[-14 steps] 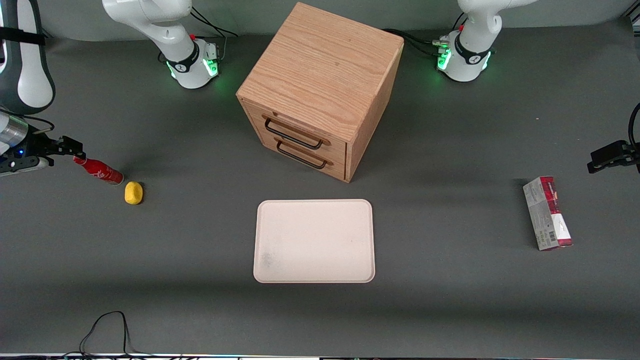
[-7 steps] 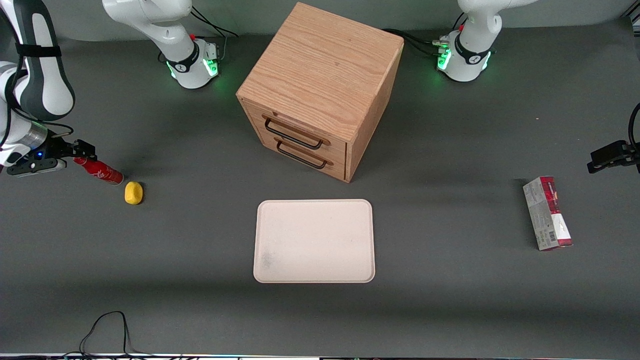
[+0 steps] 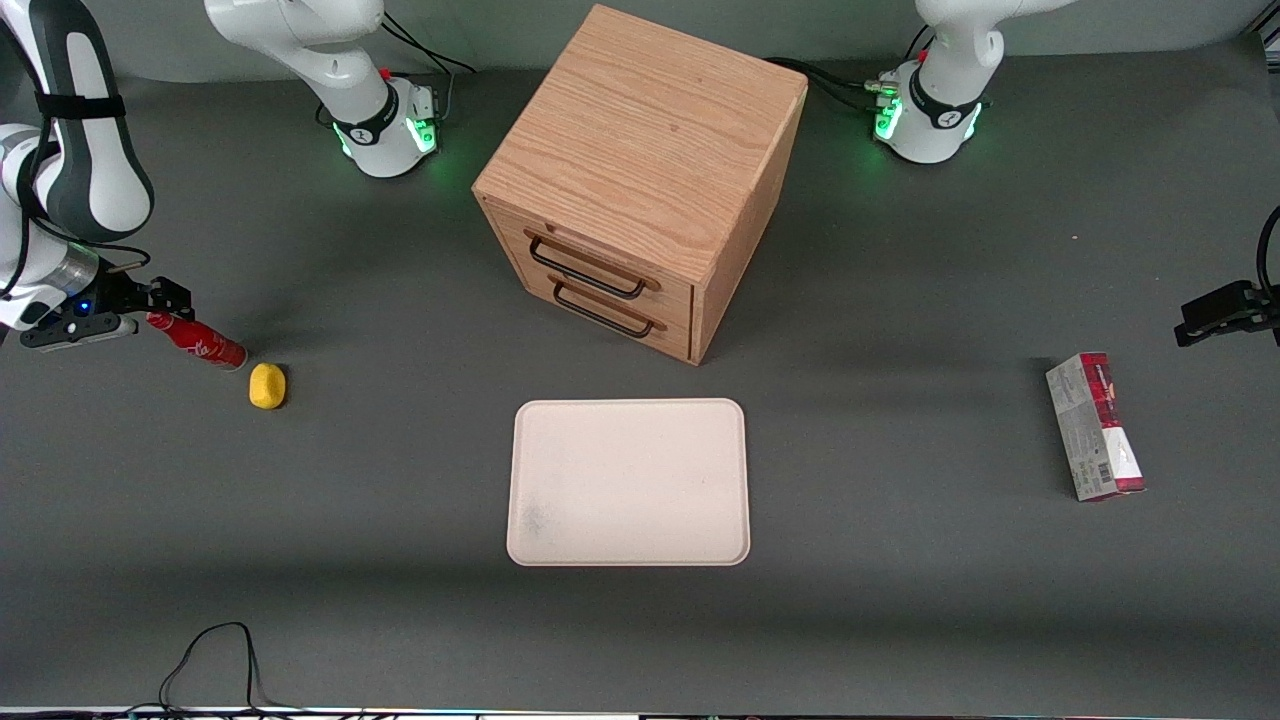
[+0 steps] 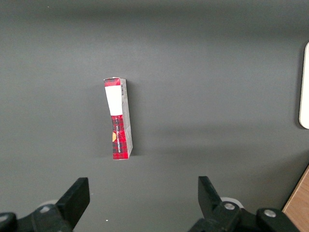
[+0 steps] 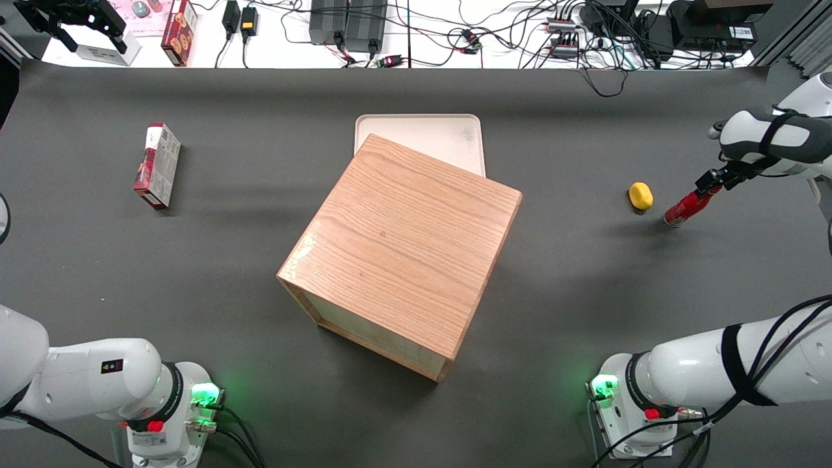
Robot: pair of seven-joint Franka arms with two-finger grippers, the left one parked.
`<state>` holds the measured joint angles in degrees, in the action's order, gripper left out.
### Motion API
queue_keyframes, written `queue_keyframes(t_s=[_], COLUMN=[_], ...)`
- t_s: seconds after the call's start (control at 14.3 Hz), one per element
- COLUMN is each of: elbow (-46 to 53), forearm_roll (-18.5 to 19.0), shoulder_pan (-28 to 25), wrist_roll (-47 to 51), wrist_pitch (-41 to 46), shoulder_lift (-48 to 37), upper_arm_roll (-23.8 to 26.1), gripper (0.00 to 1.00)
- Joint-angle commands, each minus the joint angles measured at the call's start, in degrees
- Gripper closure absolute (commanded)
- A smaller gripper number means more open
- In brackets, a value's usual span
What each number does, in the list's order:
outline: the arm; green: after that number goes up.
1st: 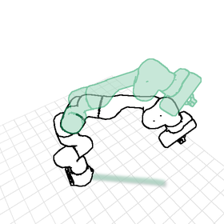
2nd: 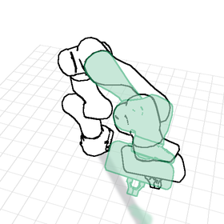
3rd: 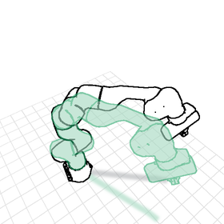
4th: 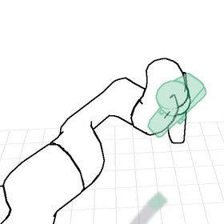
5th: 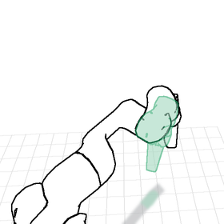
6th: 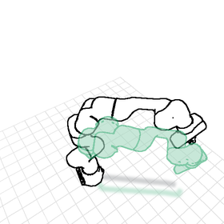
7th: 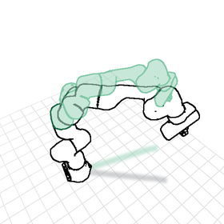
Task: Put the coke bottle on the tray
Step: 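Close the right gripper around the bottle's neck, then lift the bottle and carry it toward the white tray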
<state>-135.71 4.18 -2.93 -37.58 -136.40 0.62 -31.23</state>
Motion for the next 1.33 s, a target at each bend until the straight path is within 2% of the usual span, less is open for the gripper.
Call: queue_keyframes(t_s=[0.0, 0.14, 0.35, 0.49, 0.63, 0.84, 1.05, 1.26], elbow=[-0.2, -0.1, 0.3, 0.6, 3.4, 17.2, 30.6, 44.9], forearm_roll=[-2.7, -6.1, -6.3, -6.3, -6.3, -6.3, -6.4, -6.4], shoulder_pan=[0.0, -0.1, -0.1, -0.3, -0.6, -1.5, -1.3, -1.1], wrist_roll=[-4.1, -7.1, -7.0, -6.2, -5.6, 0.6, 7.8, 15.8], wrist_pitch=[-1.0, -0.8, -0.4, -0.2, 4.1, 21.4, 33.7, 42.7], shoulder_lift=[0.9, 1.6, 1.6, 1.4, 1.1, 2.0, 3.9, 7.2], upper_arm_roll=[-0.3, -0.3, -0.3, -0.2, 0.3, 2.7, 8.3, 16.3], gripper=[0.41, 0.63, 0.99, 1.00, 1.00, 1.00, 1.00, 1.00])
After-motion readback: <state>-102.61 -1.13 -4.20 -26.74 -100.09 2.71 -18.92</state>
